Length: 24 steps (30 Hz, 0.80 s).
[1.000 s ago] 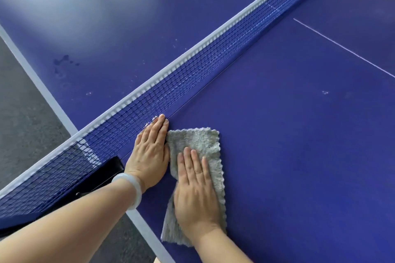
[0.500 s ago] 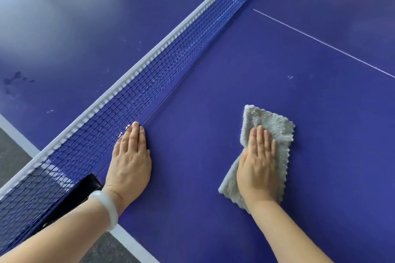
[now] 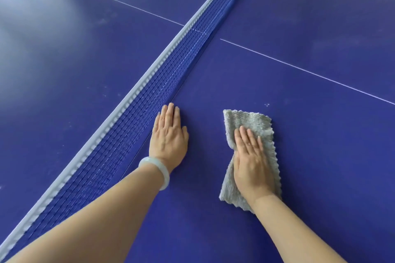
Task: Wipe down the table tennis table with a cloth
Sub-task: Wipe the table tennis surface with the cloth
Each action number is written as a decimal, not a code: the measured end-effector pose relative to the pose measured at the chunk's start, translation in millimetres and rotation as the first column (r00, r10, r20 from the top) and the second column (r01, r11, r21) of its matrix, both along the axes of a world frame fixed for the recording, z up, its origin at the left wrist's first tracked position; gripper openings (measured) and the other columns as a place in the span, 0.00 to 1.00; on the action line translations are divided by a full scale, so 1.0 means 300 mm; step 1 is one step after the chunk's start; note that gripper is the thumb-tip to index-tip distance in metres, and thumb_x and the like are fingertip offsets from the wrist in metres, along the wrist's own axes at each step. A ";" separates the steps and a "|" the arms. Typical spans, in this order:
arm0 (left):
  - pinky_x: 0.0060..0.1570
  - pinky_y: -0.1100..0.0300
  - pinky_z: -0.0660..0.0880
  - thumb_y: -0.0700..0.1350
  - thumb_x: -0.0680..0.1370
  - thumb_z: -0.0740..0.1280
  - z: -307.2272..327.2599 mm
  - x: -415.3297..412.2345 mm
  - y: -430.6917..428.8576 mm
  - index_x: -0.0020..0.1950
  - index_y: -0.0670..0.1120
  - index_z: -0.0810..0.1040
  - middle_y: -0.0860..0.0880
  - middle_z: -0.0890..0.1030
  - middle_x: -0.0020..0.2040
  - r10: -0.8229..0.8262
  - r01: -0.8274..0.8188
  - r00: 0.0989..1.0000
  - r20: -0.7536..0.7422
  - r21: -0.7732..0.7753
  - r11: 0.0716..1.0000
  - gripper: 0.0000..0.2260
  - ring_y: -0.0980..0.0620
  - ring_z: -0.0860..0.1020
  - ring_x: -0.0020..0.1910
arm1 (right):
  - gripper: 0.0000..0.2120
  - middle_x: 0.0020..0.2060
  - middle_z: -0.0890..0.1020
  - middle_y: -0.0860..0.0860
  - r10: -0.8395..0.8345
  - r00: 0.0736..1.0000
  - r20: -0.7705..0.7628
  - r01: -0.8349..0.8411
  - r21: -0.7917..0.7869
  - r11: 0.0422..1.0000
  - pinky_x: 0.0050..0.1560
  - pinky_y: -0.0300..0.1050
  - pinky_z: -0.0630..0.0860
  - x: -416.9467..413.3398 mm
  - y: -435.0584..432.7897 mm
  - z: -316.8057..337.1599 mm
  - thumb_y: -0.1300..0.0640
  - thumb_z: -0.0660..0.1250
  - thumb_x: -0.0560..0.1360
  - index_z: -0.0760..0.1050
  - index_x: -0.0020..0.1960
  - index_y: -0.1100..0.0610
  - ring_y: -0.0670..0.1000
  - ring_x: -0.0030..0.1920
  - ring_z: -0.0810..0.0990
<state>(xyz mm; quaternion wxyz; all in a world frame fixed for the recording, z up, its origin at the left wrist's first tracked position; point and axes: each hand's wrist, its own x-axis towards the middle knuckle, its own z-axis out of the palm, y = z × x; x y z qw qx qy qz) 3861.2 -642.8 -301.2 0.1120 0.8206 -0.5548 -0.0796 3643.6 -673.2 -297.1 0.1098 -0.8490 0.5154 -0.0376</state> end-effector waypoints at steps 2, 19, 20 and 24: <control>0.77 0.55 0.38 0.48 0.83 0.50 -0.010 0.008 -0.011 0.80 0.42 0.49 0.46 0.47 0.81 0.023 -0.023 1.000 -0.015 -0.014 1.000 0.26 0.49 0.42 0.80 | 0.25 0.80 0.53 0.51 0.168 0.985 -0.043 -0.169 -0.034 0.985 0.79 0.53 0.51 0.023 0.035 0.008 0.57 0.49 0.83 0.55 0.80 0.58 0.51 0.80 0.50; 0.76 0.59 0.37 0.51 0.82 0.48 -0.015 0.025 -0.012 0.80 0.44 0.51 0.49 0.47 0.80 0.040 -0.046 0.995 -0.088 -0.059 0.997 0.27 0.55 0.41 0.79 | 0.28 0.80 0.57 0.52 0.300 0.951 -0.079 -0.304 -0.050 0.951 0.79 0.52 0.42 0.589 -0.550 -0.031 0.47 0.48 0.82 0.56 0.80 0.55 0.51 0.80 0.49; 0.76 0.59 0.37 0.50 0.82 0.47 -0.016 0.023 -0.015 0.80 0.43 0.51 0.49 0.47 0.80 0.037 -0.040 0.997 -0.063 -0.052 0.998 0.27 0.54 0.41 0.78 | 0.28 0.80 0.56 0.53 0.237 0.967 -0.093 -0.242 -0.056 0.969 0.79 0.53 0.43 0.606 -0.575 -0.034 0.46 0.47 0.83 0.55 0.80 0.55 0.52 0.80 0.49; 0.76 0.56 0.41 0.51 0.80 0.44 -0.017 0.019 -0.021 0.79 0.41 0.55 0.45 0.53 0.80 0.017 -0.019 0.999 -0.038 -0.027 0.999 0.29 0.51 0.46 0.79 | 0.28 0.81 0.52 0.54 0.145 0.989 -0.044 -0.146 -0.035 0.989 0.79 0.56 0.42 0.598 -0.468 -0.043 0.48 0.43 0.83 0.49 0.81 0.56 0.54 0.81 0.46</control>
